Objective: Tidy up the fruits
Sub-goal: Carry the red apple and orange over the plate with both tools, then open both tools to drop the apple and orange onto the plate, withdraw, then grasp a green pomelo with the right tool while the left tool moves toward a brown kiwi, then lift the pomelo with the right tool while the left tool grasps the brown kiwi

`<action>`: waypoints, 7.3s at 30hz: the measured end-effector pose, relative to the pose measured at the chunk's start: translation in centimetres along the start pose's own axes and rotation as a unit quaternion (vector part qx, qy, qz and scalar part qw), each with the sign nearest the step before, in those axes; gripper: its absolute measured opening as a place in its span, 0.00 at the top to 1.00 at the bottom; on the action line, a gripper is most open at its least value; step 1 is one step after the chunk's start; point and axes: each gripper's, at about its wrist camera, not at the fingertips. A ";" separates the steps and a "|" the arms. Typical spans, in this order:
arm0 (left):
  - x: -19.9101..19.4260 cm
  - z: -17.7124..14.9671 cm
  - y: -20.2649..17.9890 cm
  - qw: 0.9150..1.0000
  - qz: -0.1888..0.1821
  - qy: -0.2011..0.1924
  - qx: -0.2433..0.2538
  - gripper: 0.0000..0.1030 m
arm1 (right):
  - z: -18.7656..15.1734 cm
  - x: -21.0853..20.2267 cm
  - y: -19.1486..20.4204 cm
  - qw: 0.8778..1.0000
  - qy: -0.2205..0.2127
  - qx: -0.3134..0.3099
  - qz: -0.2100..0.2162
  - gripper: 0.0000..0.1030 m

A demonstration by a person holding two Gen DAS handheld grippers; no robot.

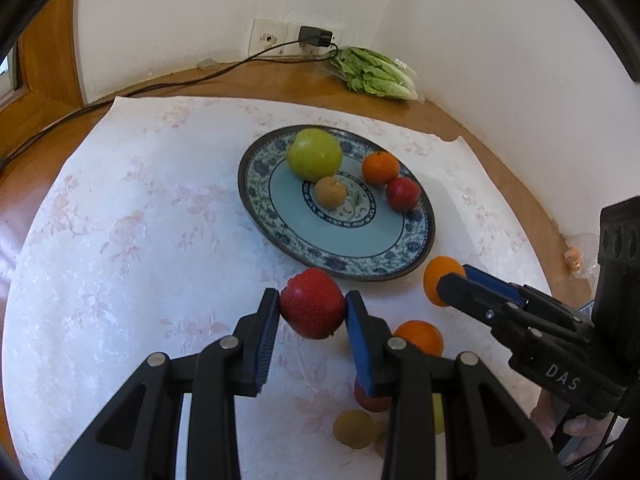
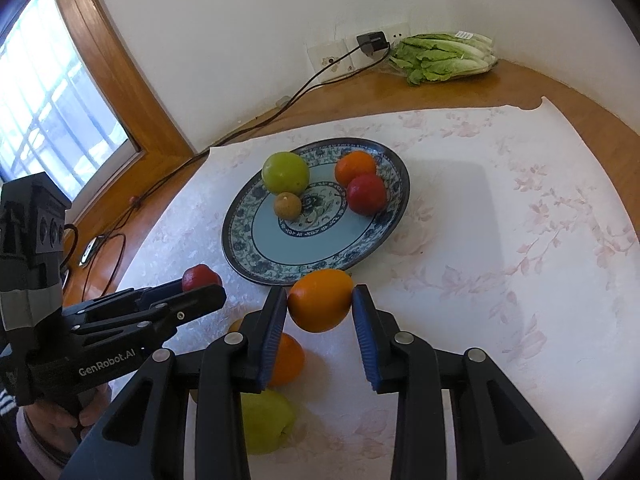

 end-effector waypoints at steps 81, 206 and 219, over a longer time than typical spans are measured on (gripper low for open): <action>4.1 4.2 0.2 1.000 0.012 -0.001 0.019 0.66 | 3.5 2.6 0.4 0.997 -0.023 -0.061 -0.028 0.65; -3.7 -5.1 0.1 1.000 0.005 0.011 -0.011 0.44 | -5.1 -3.1 1.0 0.999 0.005 -0.032 -0.004 0.53; -3.2 -6.0 -1.5 1.000 -0.007 0.019 0.007 0.44 | -5.2 -2.6 -1.4 0.998 0.004 -0.009 -0.060 0.53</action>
Point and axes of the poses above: each gripper's, at about its wrist camera, not at the fingertips, and x roughly the way its jaws point, y to its left, z to its top, and after that the axes turned 11 degrees about -z, right-handed
